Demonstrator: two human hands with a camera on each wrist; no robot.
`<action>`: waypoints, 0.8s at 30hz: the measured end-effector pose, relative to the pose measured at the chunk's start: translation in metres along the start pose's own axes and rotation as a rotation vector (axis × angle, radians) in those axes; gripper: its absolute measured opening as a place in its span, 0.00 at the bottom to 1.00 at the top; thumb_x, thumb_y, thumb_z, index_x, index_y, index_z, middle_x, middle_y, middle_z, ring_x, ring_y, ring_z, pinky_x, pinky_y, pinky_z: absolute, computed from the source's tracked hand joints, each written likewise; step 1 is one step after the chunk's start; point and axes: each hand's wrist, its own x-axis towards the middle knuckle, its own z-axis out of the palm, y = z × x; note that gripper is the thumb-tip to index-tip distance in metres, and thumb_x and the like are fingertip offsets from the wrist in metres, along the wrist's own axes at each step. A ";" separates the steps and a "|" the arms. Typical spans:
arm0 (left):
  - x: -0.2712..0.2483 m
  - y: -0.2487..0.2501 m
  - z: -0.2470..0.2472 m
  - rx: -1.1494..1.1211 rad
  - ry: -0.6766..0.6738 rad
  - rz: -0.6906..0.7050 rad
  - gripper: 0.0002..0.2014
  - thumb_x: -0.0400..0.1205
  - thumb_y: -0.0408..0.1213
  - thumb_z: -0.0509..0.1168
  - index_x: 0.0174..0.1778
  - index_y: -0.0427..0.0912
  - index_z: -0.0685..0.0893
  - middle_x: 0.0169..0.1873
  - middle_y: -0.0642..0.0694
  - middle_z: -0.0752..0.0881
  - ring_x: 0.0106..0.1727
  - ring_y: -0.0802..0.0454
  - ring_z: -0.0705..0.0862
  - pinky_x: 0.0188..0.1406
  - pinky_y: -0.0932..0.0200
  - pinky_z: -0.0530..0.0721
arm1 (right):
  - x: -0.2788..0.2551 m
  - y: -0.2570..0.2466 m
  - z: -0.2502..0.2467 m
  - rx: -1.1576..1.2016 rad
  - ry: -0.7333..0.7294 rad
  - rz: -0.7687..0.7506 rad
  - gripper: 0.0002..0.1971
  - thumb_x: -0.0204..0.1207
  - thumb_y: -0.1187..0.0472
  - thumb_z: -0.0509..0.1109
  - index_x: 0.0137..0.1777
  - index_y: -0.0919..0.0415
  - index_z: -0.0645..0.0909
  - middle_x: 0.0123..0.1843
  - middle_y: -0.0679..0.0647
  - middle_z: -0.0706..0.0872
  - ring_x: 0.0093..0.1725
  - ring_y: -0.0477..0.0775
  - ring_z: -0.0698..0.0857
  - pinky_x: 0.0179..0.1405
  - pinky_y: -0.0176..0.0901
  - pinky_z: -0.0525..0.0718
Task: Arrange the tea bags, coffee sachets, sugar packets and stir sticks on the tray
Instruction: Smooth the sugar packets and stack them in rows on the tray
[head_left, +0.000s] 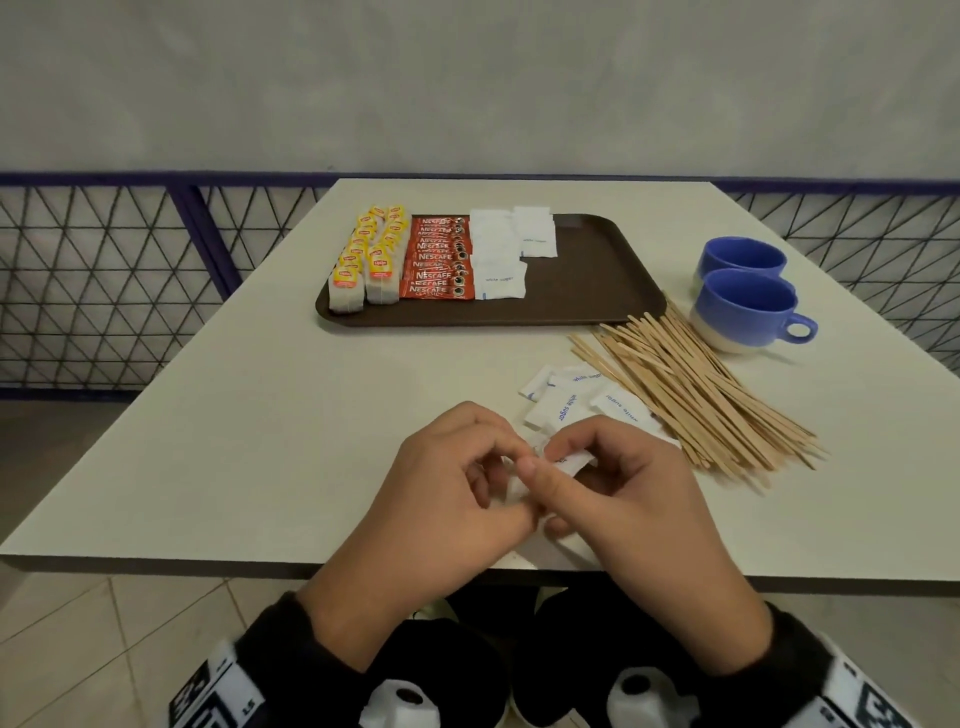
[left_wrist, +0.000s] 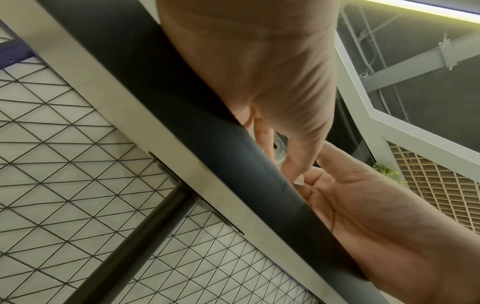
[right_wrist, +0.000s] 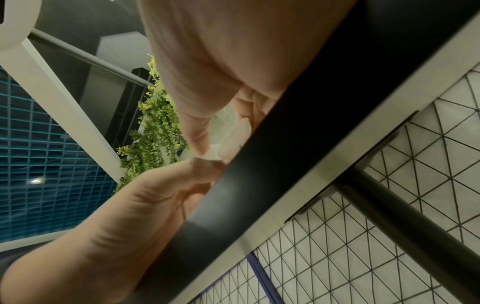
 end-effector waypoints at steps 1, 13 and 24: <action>-0.001 0.000 -0.001 0.003 -0.025 0.008 0.10 0.67 0.36 0.78 0.43 0.51 0.92 0.48 0.55 0.85 0.37 0.50 0.84 0.34 0.54 0.84 | 0.001 0.002 0.000 -0.002 0.008 0.006 0.08 0.73 0.57 0.83 0.42 0.53 0.86 0.29 0.58 0.89 0.28 0.62 0.88 0.35 0.58 0.88; 0.005 -0.001 -0.009 -0.320 0.018 -0.226 0.23 0.74 0.29 0.80 0.64 0.49 0.86 0.52 0.45 0.92 0.53 0.42 0.91 0.57 0.42 0.90 | -0.004 0.004 -0.009 0.098 -0.119 -0.013 0.21 0.80 0.74 0.71 0.56 0.44 0.79 0.47 0.58 0.93 0.36 0.59 0.88 0.43 0.69 0.89; 0.002 0.006 -0.015 -0.371 0.048 -0.203 0.07 0.78 0.27 0.74 0.50 0.34 0.91 0.42 0.43 0.94 0.44 0.44 0.93 0.42 0.57 0.92 | 0.002 0.011 -0.009 0.176 -0.078 -0.007 0.16 0.75 0.63 0.80 0.59 0.47 0.86 0.43 0.67 0.90 0.37 0.69 0.88 0.37 0.68 0.90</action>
